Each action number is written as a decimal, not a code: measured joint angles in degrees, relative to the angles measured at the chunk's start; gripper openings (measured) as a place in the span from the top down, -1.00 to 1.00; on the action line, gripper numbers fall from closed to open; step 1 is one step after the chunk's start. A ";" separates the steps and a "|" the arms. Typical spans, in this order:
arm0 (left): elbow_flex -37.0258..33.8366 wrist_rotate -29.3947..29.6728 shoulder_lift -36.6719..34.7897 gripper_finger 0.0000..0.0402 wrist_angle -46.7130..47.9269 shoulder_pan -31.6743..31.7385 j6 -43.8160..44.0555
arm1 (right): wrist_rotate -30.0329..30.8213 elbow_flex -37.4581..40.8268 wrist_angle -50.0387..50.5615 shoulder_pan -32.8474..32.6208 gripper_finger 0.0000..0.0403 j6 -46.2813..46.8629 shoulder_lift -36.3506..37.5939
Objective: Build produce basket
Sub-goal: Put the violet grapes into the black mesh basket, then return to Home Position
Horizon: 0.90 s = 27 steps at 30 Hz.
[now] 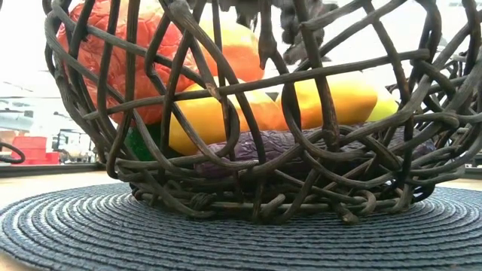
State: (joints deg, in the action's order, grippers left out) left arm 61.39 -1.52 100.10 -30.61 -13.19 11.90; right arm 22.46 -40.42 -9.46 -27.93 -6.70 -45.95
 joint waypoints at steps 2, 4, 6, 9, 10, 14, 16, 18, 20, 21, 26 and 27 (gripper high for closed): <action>0.00 0.00 -0.82 0.96 5.64 0.35 -0.08 | 0.00 0.00 0.01 0.01 0.81 -0.12 0.00; 0.00 0.34 -1.55 0.93 8.78 0.89 0.50 | 0.00 0.00 0.06 0.01 0.81 -0.17 0.00; 0.00 0.66 -2.62 0.85 11.93 1.07 0.77 | 0.00 0.02 0.27 0.01 0.81 -0.20 0.00; -0.02 2.87 -4.35 0.67 14.56 1.01 -0.23 | 0.00 0.02 0.33 0.01 0.81 -0.20 0.00; -0.02 3.94 -5.21 0.60 16.24 0.86 -0.36 | 0.00 0.02 0.33 0.01 0.81 -0.20 0.00; -0.01 7.74 -8.12 0.38 23.26 0.66 -1.09 | 0.00 0.02 0.35 0.01 0.81 -0.04 0.00; -0.04 8.57 -9.97 0.29 26.30 0.68 -1.03 | 0.00 0.02 0.38 0.01 0.81 -0.02 0.00; -0.02 9.49 -11.95 0.21 29.18 0.67 -1.00 | 0.00 0.02 0.53 0.01 0.81 0.00 0.00; -0.02 10.93 -14.06 0.15 32.00 0.31 -0.94 | -0.01 0.02 0.57 0.01 0.81 0.00 0.00; -0.02 11.85 -14.99 0.13 32.57 0.17 -0.97 | -0.01 0.02 0.57 0.01 0.81 0.00 0.00; -0.01 17.08 -19.93 0.09 35.82 -1.09 -3.56 | 0.00 0.02 1.22 0.07 0.81 0.02 -0.02; 0.00 17.63 -20.77 0.09 36.04 -1.16 -4.53 | 0.00 0.02 1.35 0.07 0.81 0.02 -0.04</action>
State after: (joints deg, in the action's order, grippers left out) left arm 61.39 16.11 79.33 5.43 -14.35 7.36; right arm 22.46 -40.40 -8.10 -27.86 -6.68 -45.99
